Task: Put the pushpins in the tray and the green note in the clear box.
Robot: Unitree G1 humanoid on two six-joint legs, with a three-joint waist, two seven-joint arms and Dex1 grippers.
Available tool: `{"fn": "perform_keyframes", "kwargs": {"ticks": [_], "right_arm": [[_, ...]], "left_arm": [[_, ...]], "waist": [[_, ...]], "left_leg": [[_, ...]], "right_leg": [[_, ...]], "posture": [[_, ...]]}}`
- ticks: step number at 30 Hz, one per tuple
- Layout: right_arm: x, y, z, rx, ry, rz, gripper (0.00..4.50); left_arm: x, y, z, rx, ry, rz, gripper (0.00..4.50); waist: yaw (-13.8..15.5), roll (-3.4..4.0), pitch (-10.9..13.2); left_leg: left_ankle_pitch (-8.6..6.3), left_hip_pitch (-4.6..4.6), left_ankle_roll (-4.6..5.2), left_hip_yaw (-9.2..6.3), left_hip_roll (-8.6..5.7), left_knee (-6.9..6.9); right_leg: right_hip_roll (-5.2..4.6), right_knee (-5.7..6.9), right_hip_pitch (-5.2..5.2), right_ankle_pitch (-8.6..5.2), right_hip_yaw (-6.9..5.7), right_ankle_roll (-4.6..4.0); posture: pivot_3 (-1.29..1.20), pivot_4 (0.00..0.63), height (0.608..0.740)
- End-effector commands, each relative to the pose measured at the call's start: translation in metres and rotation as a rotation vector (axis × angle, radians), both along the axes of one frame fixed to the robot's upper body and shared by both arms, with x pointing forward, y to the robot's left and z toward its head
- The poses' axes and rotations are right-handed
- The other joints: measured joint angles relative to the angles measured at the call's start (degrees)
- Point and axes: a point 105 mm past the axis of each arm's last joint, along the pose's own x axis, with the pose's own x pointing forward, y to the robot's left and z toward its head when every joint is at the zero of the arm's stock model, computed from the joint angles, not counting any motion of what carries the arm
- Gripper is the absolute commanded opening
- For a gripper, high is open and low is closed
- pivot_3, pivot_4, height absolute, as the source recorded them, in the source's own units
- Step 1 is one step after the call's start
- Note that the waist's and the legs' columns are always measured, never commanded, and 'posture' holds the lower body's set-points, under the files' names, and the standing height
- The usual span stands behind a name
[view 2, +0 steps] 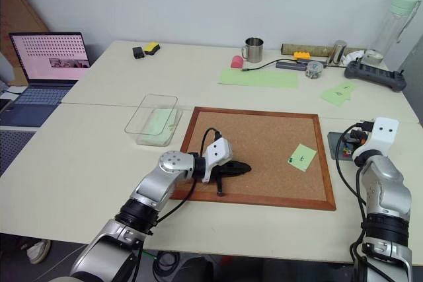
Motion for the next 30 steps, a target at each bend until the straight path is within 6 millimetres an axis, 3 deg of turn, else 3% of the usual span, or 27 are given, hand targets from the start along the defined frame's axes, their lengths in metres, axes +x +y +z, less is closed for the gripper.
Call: {"fn": "perform_keyframes", "kwargs": {"ticks": [1, 7, 10, 13, 18, 26, 30], "right_arm": [[-0.005, -0.004, 0.018, -0.002, -0.061, -0.005, 1.86], [-0.015, 0.002, 0.033, -0.041, -0.12, 0.048, 3.03], [-0.027, 0.035, 0.036, -0.066, -0.114, 0.256, 3.7], [-0.046, 0.066, 0.03, -0.099, -0.072, 0.445, 3.7], [-0.07, 0.097, 0.025, -0.116, -0.063, 0.611, 3.7], [-0.074, 0.119, 0.0, -0.147, -0.017, 0.657, 3.7], [-0.075, 0.121, -0.013, -0.165, 0.02, 0.647, 3.7]], "left_arm": [[-0.004, 0.003, -0.012, 0.031, 0.032, 0.002, 0.0], [-0.001, 0.001, -0.01, 0.024, 0.024, 0.004, 0.0], [-0.002, 0.0, -0.011, 0.022, 0.024, 0.002, 0.0], [-0.003, -0.001, -0.011, 0.016, 0.025, 0.0, 0.0], [-0.001, -0.002, -0.008, -0.008, 0.013, 0.011, 0.0], [0.001, -0.004, -0.006, -0.011, 0.0, 0.006, 0.0], [0.003, -0.003, -0.005, -0.006, -0.011, 0.01, 0.0]], "waist": [[0.0, 0.0, 0.0], [0.0, 0.0, 0.0], [0.0, 0.0, 0.0], [0.2, 0.01, 0.0], [0.2, 0.0, 0.0], [0.2, -0.01, 0.0], [0.3, -0.02, 0.0]], "left_leg": [[0.0, 0.0, 0.0, 0.01, 0.0, 0.0], [0.0, -0.01, 0.0, 0.0, 0.0, 0.0], [0.0, -0.01, 0.0, 0.0, 0.0, 0.0], [-0.01, -0.04, 0.01, -0.07, 0.0, -0.01], [-0.01, -0.01, 0.01, -0.05, -0.01, 0.03], [-0.01, 0.0, 0.01, -0.1, -0.01, 0.03], [-0.01, 0.0, 0.01, -0.09, -0.02, 0.03]], "right_leg": [[0.0, 0.0, 0.0, 0.0, 0.0, 0.0], [0.0, 0.0, 0.0, 0.0, 0.0, 0.0], [0.0, 0.0, 0.0, 0.0, 0.0, 0.0], [0.01, -0.05, 0.01, 0.0, -0.06, 0.0], [0.0, -0.03, 0.05, 0.0, -0.03, 0.0], [0.01, -0.05, 0.07, 0.0, -0.08, 0.01], [0.0, -0.05, 0.07, 0.0, -0.08, 0.01]], "posture": [[0.0, 0.15, 0.74], [0.0, 0.15, 0.74], [0.0, 0.15, 0.74], [0.0, 0.15, 0.74], [0.0, 0.15, 0.74], [0.0, 0.15, 0.74], [0.0, 0.15, 0.74]]}}
